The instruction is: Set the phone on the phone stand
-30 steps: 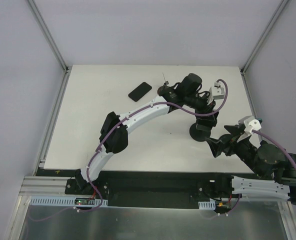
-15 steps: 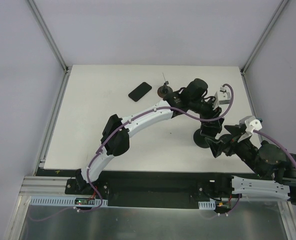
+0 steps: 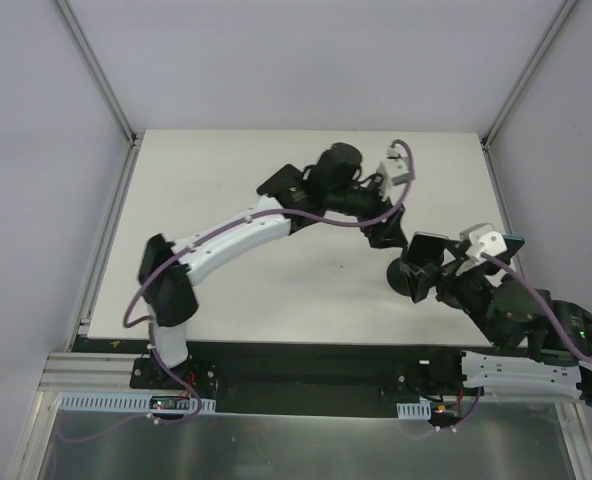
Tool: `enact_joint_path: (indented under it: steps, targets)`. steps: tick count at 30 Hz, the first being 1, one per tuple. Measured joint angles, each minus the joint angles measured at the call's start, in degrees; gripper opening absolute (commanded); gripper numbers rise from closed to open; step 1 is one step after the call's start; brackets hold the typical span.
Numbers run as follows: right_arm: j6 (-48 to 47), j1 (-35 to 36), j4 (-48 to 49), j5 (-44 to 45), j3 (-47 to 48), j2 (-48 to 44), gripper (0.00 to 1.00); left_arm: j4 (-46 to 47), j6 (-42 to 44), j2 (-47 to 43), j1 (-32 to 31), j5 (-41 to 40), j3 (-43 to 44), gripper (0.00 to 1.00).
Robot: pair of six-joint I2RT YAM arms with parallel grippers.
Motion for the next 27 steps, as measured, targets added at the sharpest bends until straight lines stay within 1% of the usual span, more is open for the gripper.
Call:
enact_joint_path:
  steps: [3,4,6,7,9,10,11,13,16,18,20,22,24,27]
  targets:
    - [-4.2,0.0,5.6,1.2,0.1,6.2,0.97,1.3,-2.2,-13.9,2.6,-5.3,-13.1,0.77]
    - [-5.6,-0.4,7.6,1.2,0.1,8.7,0.97,2.0,-3.5,-18.9,3.5,-8.2,-17.5,0.77]
    - [-8.0,-2.7,11.5,-0.2,1.0,15.0,0.96,3.0,-6.0,-28.8,5.7,-13.5,-26.3,0.77]
    - [-8.5,-4.9,12.8,-2.5,2.0,18.5,0.96,3.6,-7.2,-32.9,6.5,-15.7,-30.0,0.78]
    - [-8.6,-10.1,15.0,-6.3,4.5,24.6,0.97,3.9,-10.6,-43.4,8.9,-22.2,-40.3,0.80]
    - [-8.3,-13.7,15.7,-9.3,6.6,29.0,0.97,3.8,-12.0,-48.4,9.7,-25.3,-45.0,0.81]
    - [-8.0,-15.8,16.7,-10.8,7.9,31.5,0.97,3.3,-13.1,-52.1,10.4,-28.4,-48.5,0.82]
    - [-6.3,-20.6,17.2,-14.3,11.8,38.4,0.96,2.2,-15.6,-61.3,11.2,-36.1,-57.0,0.82]
    - [-3.4,-26.6,17.0,-17.6,18.9,48.4,0.97,-0.7,-18.6,-74.3,11.4,-45.5,-67.4,0.81]
    - [-1.0,-30.2,15.6,-19.1,25.6,55.8,0.97,-2.1,-20.4,-81.5,11.4,-50.3,-72.2,0.82]
    - [1.0,-33.4,14.1,-19.9,32.5,63.1,0.97,-2.4,-22.6,-87.2,11.4,-54.4,-75.8,0.82]
    - [2.4,-36.0,13.4,-20.2,38.2,69.7,0.97,-1.9,-24.7,-89.9,11.4,-57.5,-78.2,0.82]
    - [3.8,-38.1,11.6,-20.1,44.9,76.9,0.97,-0.7,-26.4,-90.2,11.4,-59.9,-80.2,0.82]
    - [5.0,-40.3,9.0,-19.9,54.4,86.6,0.99,3.1,-27.6,-87.2,11.4,-60.6,-82.8,0.86]
